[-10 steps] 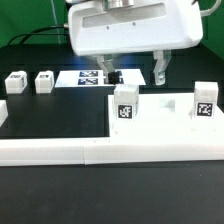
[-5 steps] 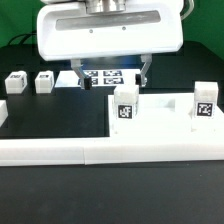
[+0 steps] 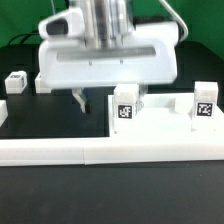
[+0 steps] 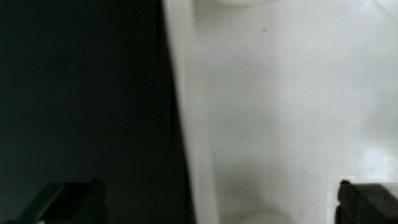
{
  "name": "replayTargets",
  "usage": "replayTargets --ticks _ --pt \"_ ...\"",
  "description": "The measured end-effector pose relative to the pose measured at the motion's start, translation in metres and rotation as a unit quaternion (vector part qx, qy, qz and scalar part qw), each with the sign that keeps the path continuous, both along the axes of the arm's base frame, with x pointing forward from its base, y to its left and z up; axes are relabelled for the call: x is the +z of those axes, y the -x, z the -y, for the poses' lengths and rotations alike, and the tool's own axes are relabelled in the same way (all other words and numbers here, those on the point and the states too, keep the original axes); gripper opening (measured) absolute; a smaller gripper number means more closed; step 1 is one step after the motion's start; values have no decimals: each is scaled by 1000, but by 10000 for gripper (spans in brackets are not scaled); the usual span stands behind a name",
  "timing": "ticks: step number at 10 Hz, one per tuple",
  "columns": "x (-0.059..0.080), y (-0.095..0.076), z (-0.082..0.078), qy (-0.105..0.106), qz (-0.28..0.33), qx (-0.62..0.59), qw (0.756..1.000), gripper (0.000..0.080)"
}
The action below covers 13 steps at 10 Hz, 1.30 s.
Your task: Assemble square table
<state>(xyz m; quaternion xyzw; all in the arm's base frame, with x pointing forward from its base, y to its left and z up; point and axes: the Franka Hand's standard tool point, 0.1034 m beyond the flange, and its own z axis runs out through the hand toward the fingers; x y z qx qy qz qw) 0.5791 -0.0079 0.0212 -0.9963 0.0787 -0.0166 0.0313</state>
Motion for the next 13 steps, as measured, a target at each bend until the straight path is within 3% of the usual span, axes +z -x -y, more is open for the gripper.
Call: replayTargets --ticks 2,4,7,8,9,13 --pt "-10 5 -16 2 6 -5 1000 649" --pt "-10 5 -12 3 6 -7 1000 649" --pt "-11 7 -2 8 5 -13 1000 231" --pt "-11 8 4 11 4 -17 1000 231" --pt "-11 9 6 13 2 -15 1000 70" --pt "-12 9 7 16 2 -8 1000 68"
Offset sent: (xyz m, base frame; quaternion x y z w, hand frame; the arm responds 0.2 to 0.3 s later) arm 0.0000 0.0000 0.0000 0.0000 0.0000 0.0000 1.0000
